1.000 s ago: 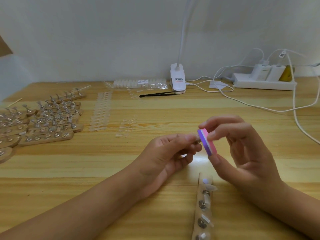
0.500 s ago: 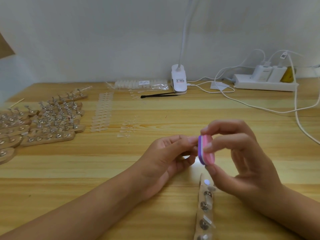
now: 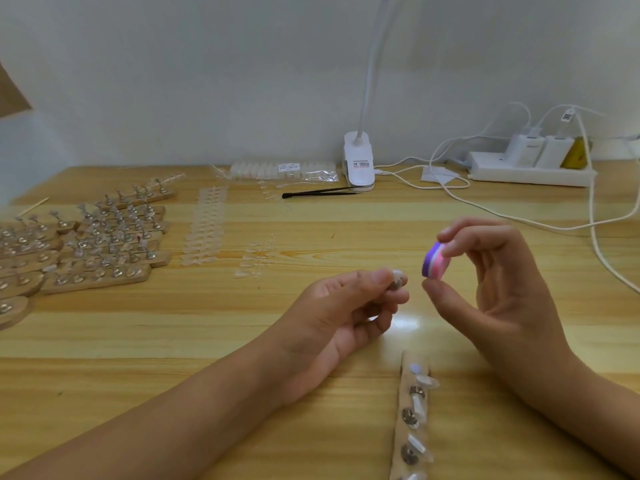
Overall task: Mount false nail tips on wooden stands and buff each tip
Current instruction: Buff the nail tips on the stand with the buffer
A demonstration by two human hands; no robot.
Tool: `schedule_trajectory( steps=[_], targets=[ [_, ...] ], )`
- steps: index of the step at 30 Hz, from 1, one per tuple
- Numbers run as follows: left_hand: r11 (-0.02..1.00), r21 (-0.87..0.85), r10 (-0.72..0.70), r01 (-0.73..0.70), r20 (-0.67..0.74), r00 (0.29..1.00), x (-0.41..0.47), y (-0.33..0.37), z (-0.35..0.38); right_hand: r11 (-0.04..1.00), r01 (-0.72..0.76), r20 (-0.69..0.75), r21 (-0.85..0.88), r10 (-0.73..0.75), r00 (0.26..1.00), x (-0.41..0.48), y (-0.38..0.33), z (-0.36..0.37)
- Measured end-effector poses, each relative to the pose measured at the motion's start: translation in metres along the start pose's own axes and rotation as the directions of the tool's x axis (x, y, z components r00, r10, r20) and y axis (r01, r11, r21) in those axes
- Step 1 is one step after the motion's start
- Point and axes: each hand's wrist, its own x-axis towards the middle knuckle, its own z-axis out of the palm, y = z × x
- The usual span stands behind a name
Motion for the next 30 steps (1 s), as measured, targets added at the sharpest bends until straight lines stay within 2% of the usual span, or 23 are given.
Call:
schedule_trajectory(
  steps=[5,9,13,17,24,30],
  targets=[
    [1.0,0.007,0.011,-0.011,0.013,1.0,0.0005,-0.0003,-0.0015,0.985,0.126,0.093,-0.121,-0.115,0.989,-0.0066,-0.0063,0.0054],
    [0.997,0.067,0.02,-0.022,0.027,0.999,-0.0009,-0.0005,0.0004,0.974,0.139,0.088,-0.179,-0.125,0.988,-0.0055,-0.0078,0.0057],
    [0.995,0.086,0.046,-0.051,0.063,0.997,-0.0024,-0.0018,0.0019,0.93,0.235,0.148,-0.283,-0.2,0.969,-0.0094,-0.0092,0.0084],
    [0.996,0.08,0.045,-0.048,0.039,0.998,-0.0018,-0.001,0.0009,0.949,0.174,0.073,-0.262,-0.16,0.984,-0.006,-0.0076,0.0078],
    [1.0,0.016,0.013,-0.014,0.059,0.998,-0.0018,0.0029,0.0021,0.938,0.199,0.059,-0.283,-0.19,0.98,-0.0047,-0.0066,0.0059],
    [0.999,0.043,-0.036,0.032,0.095,0.995,-0.0029,0.0073,0.0034,0.932,0.243,0.076,-0.27,-0.231,0.97,-0.0021,-0.0067,0.0038]
  ],
)
